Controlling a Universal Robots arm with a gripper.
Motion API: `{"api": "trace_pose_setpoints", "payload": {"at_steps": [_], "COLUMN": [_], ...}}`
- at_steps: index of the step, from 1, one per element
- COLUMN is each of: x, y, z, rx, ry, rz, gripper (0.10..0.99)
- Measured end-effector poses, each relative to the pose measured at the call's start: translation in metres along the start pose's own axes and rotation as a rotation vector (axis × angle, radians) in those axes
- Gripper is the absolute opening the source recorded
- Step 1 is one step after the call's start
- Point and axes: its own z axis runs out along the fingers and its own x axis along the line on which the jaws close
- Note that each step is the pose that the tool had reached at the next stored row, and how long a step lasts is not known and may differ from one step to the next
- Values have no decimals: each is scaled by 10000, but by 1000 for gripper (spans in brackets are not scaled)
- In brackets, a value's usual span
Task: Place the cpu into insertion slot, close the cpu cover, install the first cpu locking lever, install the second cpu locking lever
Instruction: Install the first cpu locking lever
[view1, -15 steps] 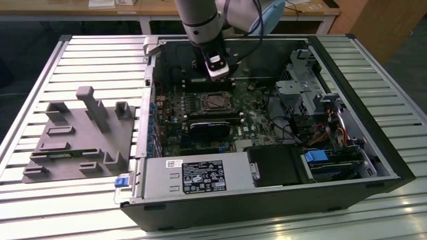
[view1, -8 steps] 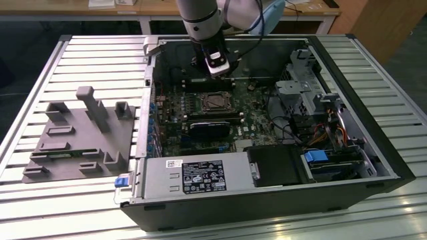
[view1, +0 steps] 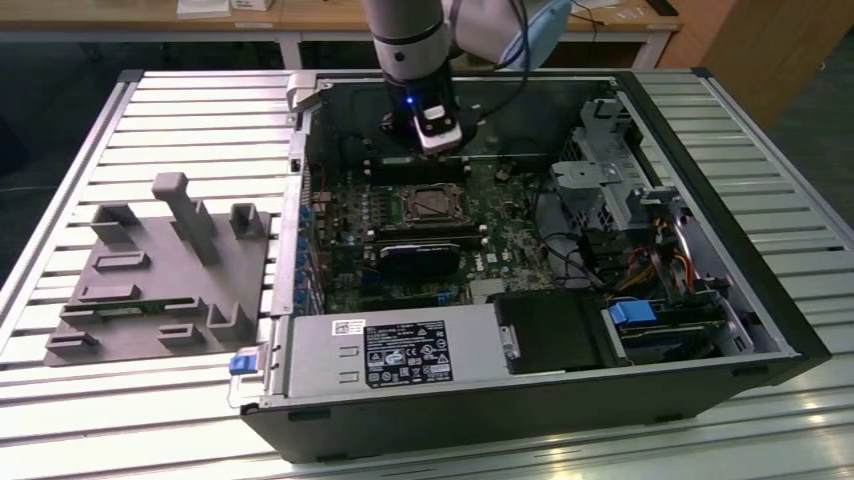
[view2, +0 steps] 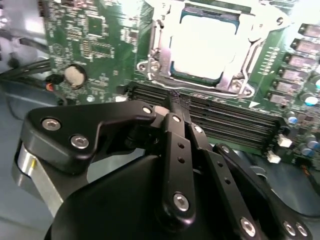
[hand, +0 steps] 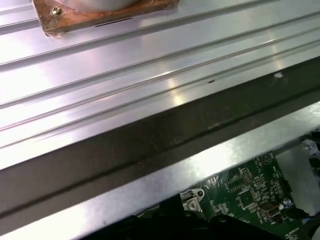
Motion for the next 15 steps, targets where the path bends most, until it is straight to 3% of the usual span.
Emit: {"api": "trace_pose_setpoints", "payload": {"at_steps": [7,8,15], "x": [-48,-53,-75], "y": [8,7,-43], "z": [14,15,11], "rx": [450,501,679], "ry": [640,680,614], "rz": [45,48,87], "gripper": [102,102,102]}}
